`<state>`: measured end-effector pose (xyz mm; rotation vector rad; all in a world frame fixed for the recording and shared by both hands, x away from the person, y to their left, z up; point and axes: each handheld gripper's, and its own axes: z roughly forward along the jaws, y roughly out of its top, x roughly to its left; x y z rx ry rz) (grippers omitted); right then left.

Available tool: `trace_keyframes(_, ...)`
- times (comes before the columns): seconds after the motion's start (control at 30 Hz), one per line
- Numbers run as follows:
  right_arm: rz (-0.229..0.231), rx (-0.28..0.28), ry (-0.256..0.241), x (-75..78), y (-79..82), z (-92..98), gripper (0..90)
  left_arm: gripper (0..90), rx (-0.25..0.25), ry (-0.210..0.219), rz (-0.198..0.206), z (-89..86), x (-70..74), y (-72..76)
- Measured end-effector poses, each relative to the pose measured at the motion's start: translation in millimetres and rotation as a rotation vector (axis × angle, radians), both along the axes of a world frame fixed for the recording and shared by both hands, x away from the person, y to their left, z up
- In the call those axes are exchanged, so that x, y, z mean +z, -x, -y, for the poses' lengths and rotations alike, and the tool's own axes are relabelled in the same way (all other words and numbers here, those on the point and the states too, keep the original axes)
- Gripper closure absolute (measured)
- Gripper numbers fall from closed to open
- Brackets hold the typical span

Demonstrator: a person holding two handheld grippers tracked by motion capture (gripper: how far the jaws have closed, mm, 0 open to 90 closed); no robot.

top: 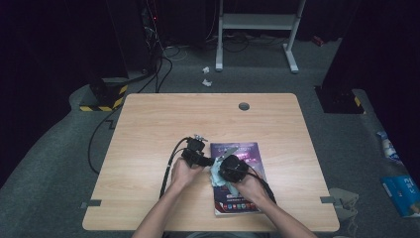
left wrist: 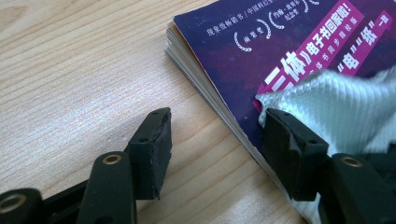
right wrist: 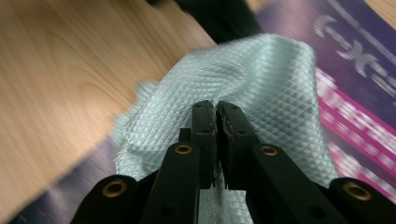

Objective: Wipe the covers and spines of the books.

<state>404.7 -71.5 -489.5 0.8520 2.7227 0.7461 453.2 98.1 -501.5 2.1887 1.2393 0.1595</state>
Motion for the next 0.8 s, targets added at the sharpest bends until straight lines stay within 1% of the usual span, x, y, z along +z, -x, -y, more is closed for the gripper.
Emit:
trace_keyframes(0.07, 0.004, 0.009, -0.003, -0.4, 1.0, -5.8, 84.7, 42.3, -0.002, 0.0, 0.0, -0.1, 0.0, -0.1)
trace_keyframes(0.13, 0.003, 0.006, -0.012, -0.9, 1.4, -5.2, 84.7, 42.2, -0.003, 0.001, 0.001, -0.2, -0.1, -0.1)
trace_keyframes(0.17, -0.005, 0.008, -0.022, -1.3, 0.7, -2.3, 84.7, 42.2, -0.003, 0.002, 0.002, -0.4, -0.2, -0.1)
trace_keyframes(0.2, -0.011, 0.004, -0.022, -1.2, 1.0, 2.4, 84.7, 42.2, -0.003, 0.002, 0.002, -0.5, -0.2, -0.1)
trace_keyframes(0.23, -0.008, -0.003, -0.019, -1.2, 2.1, 7.3, 84.7, 42.1, -0.001, 0.003, 0.003, -0.2, -0.3, 0.0)
trace_keyframes(0.3, -0.001, -0.025, -0.013, -1.4, 3.9, 21.8, 84.7, 42.1, -0.002, 0.003, 0.004, -0.3, -0.4, -0.1)
trace_keyframes(0.37, 0.009, -0.057, -0.005, -1.2, 5.1, 41.5, 84.7, 42.1, -0.001, 0.003, 0.004, -0.2, -0.3, 0.0)
trace_keyframes(0.5, 0.017, -0.17, 0.011, -0.1, 4.1, 86.3, 84.7, 42.1, 0.003, 0.006, 0.005, 0.4, -0.5, 0.2)
trace_keyframes(0.63, 0.008, -0.262, 0.001, 0.9, -0.9, 118.9, 84.7, 42.2, 0.003, 0.005, 0.005, 0.5, -0.4, 0.2)
trace_keyframes(0.67, 0.004, -0.271, -0.005, 0.9, -1.5, 121.3, 84.7, 42.2, 0.003, 0.007, 0.004, 0.6, -0.4, 0.3)
trace_keyframes(0.7, 0.005, -0.271, 0.002, 1.0, -1.5, 120.3, 84.7, 42.4, 0.004, 0.007, 0.003, 0.6, -0.4, 0.3)
trace_keyframes(0.73, 0.018, -0.262, 0.016, 1.0, -0.9, 117.0, 84.7, 42.4, 0.005, 0.007, 0.003, 0.7, -0.4, 0.3)
trace_keyframes(0.8, 0.016, -0.234, 0.015, 0.7, -1.7, 107.0, 84.7, 42.7, 0.006, 0.009, 0.001, 0.5, -0.3, 0.2)
